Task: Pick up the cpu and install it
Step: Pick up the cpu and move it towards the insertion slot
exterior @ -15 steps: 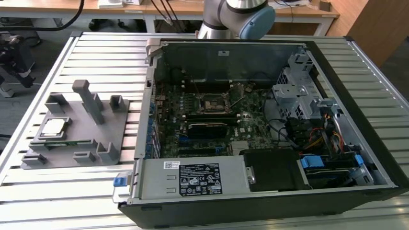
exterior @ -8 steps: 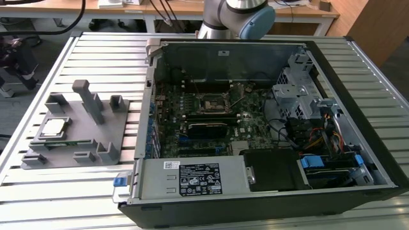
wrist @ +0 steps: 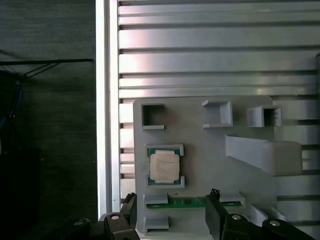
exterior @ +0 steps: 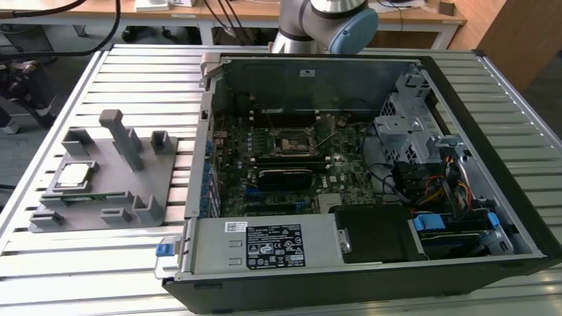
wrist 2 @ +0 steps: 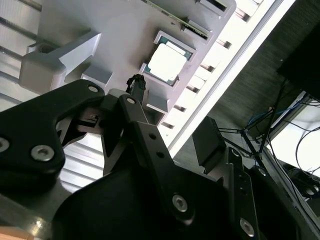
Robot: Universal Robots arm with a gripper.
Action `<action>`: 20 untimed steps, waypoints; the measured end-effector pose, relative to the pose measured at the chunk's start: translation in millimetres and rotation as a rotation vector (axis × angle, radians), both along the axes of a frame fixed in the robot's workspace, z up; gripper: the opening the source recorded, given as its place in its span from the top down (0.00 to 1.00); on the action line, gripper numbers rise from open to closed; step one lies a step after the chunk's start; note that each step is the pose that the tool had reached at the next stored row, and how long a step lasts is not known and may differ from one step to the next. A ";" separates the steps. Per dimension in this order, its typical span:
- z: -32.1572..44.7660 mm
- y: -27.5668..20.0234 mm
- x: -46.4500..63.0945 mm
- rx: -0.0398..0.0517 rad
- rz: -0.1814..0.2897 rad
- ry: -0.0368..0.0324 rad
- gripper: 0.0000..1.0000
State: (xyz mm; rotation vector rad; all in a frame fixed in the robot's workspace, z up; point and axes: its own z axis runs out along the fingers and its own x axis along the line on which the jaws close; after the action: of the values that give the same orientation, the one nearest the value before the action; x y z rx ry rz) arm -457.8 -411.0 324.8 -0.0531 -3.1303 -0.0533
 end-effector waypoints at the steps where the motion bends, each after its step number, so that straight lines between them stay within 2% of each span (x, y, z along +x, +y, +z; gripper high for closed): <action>1: -1.3 -0.1 0.0 0.0000 0.010 0.0003 0.35; 5: -5.3 -0.2 -0.1 -0.0001 0.033 0.0003 0.35; 20: -14.9 -0.5 -0.7 -0.0003 0.047 0.0003 0.35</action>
State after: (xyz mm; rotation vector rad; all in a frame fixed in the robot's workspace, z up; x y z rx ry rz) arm -458.6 -411.5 309.9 0.0202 -3.1296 -0.0525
